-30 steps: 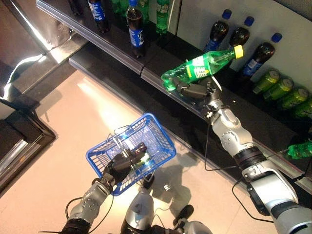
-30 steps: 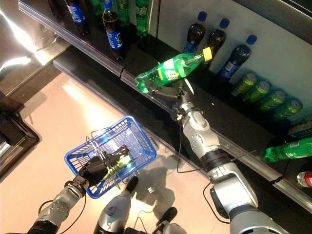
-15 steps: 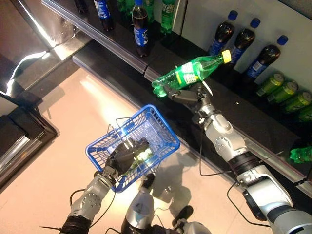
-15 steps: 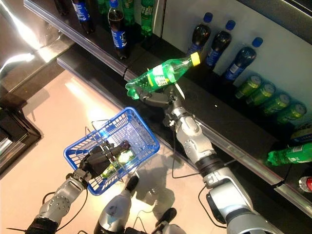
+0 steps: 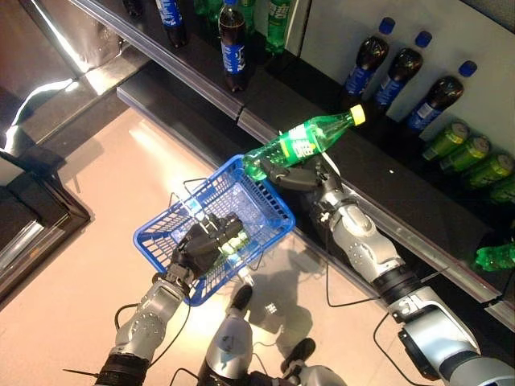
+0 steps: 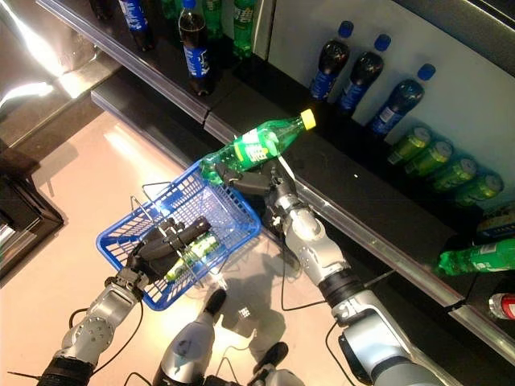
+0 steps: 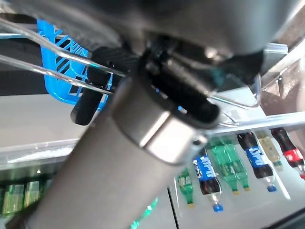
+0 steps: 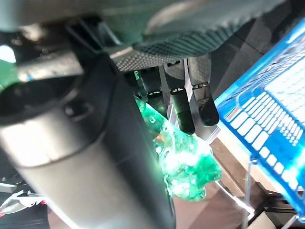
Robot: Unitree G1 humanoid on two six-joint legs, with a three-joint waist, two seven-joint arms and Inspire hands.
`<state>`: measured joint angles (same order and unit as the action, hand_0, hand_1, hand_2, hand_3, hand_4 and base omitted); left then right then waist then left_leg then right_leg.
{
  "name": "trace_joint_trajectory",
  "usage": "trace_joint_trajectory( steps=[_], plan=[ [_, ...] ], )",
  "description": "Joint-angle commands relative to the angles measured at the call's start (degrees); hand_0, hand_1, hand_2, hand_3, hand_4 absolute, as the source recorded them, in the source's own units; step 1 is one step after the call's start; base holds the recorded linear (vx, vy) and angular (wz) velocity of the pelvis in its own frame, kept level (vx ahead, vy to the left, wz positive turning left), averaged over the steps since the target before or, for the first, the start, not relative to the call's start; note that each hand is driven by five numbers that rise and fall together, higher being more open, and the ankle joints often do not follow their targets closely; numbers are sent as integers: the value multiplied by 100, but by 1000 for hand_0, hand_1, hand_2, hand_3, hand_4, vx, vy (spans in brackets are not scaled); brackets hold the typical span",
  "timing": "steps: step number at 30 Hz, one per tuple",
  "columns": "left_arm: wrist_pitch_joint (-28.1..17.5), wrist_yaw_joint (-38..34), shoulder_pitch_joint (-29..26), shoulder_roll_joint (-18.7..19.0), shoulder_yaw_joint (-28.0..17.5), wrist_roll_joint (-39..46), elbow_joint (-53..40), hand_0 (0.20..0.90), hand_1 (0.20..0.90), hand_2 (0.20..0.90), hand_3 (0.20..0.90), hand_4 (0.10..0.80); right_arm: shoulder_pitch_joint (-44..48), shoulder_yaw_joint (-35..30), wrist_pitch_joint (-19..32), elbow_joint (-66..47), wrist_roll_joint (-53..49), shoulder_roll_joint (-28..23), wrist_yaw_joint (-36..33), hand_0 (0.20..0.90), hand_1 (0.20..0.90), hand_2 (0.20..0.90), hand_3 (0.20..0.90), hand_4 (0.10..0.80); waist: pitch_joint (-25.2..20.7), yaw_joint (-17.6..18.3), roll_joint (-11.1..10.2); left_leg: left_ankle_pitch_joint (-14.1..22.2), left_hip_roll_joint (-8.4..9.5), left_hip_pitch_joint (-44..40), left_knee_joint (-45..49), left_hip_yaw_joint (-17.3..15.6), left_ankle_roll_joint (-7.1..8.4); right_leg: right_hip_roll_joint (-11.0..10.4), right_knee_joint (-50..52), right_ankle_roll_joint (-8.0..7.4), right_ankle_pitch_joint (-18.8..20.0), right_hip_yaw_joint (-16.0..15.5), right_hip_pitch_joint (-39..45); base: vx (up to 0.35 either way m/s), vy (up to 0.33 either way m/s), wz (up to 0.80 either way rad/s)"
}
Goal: Pick up the drink and place into the basket.
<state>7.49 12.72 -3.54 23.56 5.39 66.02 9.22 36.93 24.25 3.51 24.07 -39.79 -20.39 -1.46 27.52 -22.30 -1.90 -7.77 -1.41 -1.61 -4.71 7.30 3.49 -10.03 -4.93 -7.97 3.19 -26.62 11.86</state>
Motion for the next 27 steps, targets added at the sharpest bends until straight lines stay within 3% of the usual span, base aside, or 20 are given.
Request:
trace_joint_trajectory(
  steps=[1, 27],
  plan=[
    [-1224, 822, -238, -41, -75, 669, -1877, 300, 300, 300, 200, 100, -182, 389, 699, -711, 149, 274, 186, 300, 300, 300, 200, 100, -2239, 69, -31, 370, 191, -128, -29, 54, 19, 89, -7, 21, -10, -202, -22, 0, 0, 0],
    [-929, 966, -431, 6, 109, 764, -2903, 300, 300, 300, 200, 100, -299, 871, 479, -244, 1065, 370, -15, 300, 300, 300, 200, 100, -2265, -55, -21, 393, 224, -142, -29, 188, 34, 91, -7, 17, -34, -258, 32, 0, -1, 1]
  ],
)
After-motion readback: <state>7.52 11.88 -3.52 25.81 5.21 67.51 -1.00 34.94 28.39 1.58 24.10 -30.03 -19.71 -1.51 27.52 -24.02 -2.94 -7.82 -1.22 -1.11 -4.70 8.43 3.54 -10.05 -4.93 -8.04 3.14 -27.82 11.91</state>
